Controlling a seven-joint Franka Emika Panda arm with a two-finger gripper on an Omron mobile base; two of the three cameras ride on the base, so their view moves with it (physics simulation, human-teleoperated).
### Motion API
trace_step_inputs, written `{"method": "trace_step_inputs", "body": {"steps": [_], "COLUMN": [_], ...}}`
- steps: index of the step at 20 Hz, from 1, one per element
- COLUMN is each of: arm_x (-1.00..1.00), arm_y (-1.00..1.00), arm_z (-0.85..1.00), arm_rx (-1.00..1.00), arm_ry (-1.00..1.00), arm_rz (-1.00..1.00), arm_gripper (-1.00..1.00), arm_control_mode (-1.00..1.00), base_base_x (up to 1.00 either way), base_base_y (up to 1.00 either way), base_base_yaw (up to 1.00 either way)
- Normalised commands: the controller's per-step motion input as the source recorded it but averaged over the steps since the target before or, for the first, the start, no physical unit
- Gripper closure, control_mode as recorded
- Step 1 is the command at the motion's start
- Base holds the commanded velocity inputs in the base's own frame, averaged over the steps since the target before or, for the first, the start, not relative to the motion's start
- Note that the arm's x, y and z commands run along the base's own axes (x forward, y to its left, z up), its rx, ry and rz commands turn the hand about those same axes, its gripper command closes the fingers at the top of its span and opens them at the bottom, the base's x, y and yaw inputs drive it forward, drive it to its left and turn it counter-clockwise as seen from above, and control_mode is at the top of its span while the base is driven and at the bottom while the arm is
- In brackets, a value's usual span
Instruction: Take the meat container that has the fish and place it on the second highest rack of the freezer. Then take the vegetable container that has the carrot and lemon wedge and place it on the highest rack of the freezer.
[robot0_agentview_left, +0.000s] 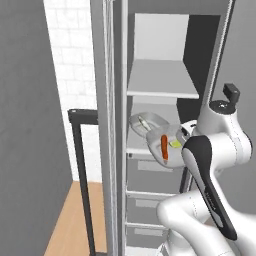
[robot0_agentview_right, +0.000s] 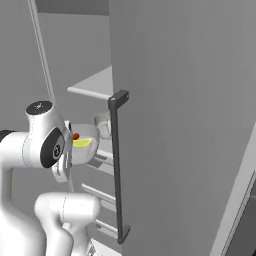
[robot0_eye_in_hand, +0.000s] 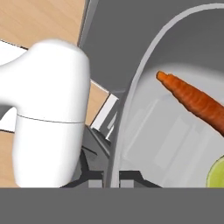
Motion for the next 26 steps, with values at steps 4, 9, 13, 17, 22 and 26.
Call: {"method": "trace_step_inputs", "body": {"steps": [4, 9, 13, 17, 22, 26], "arm_x": [0.00, 0.00, 0.00, 0.00, 0.00, -0.06], "arm_y": [0.00, 0.00, 0.00, 0.00, 0.00, 0.02], "arm_z": [0.00, 0.00, 0.00, 0.00, 0.00, 0.05], "arm_rx": [0.00, 0.00, 0.00, 0.00, 0.00, 0.00], "arm_ry": [0.00, 0.00, 0.00, 0.00, 0.00, -0.03], "arm_rz": [0.00, 0.00, 0.00, 0.00, 0.00, 0.00], "arm_gripper": [1.00, 1.00, 1.00, 1.00, 1.00, 1.00], "arm_control_mode": [1.00, 1.00, 1.00, 1.00, 1.00, -1.00], "base_base_x": [0.23, 0.12, 0.00, 0.03, 0.01, 0.00], "base_base_y": [0.12, 0.30, 0.64, 0.55, 0.05, 0.03], "base_base_yaw": [-0.33, -0.24, -0.12, -0.11, -0.01, 0.00]}}
